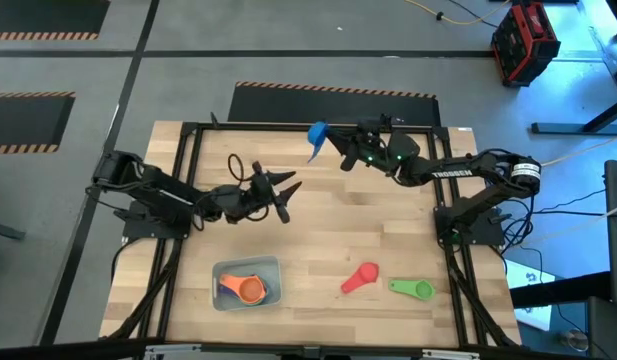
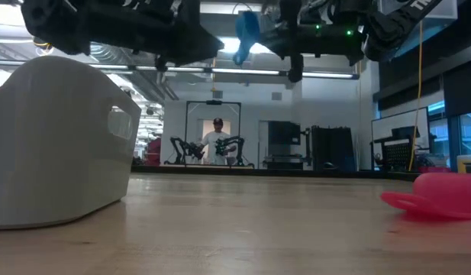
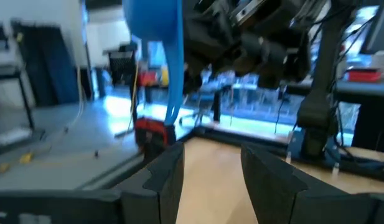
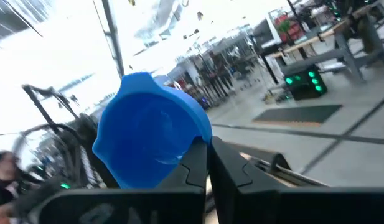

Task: Nest measuring cups in basket
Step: Stack the blue measuring cup on top of the orange measuring cup in the gray bin

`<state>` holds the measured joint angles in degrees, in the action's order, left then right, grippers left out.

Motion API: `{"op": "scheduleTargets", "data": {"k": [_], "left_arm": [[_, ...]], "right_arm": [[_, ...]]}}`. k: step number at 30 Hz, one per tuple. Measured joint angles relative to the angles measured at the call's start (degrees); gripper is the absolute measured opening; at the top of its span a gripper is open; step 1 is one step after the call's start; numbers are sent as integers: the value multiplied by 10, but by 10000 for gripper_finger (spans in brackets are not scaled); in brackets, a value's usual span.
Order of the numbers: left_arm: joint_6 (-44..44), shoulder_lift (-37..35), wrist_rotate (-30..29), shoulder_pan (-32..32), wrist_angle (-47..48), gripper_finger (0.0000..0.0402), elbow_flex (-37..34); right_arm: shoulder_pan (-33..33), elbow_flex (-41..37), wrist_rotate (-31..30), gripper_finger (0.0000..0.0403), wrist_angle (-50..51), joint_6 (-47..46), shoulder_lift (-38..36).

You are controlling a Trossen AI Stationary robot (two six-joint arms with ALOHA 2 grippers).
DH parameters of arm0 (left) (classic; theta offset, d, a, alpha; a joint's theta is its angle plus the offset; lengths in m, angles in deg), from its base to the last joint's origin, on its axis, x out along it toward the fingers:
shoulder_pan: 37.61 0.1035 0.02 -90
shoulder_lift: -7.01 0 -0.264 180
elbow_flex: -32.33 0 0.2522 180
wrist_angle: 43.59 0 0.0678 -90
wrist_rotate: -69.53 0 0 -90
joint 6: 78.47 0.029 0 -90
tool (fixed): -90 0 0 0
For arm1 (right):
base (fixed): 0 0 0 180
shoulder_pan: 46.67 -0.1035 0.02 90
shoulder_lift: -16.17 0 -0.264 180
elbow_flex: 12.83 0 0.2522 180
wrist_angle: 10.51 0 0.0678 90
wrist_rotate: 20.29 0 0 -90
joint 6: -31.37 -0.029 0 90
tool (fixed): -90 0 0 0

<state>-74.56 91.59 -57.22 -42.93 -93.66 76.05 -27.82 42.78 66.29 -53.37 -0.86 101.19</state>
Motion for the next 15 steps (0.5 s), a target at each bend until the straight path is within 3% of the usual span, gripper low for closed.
{"op": "scheduleTargets", "data": {"k": [8, 15], "left_arm": [[107, 45, 68, 28, -37, 152, 55], [175, 80, 17, 25, -16, 152, 125]], "right_arm": [[0, 0, 10, 6, -11, -34, 0], [1, 0, 36, 7, -15, -72, 0]]}}
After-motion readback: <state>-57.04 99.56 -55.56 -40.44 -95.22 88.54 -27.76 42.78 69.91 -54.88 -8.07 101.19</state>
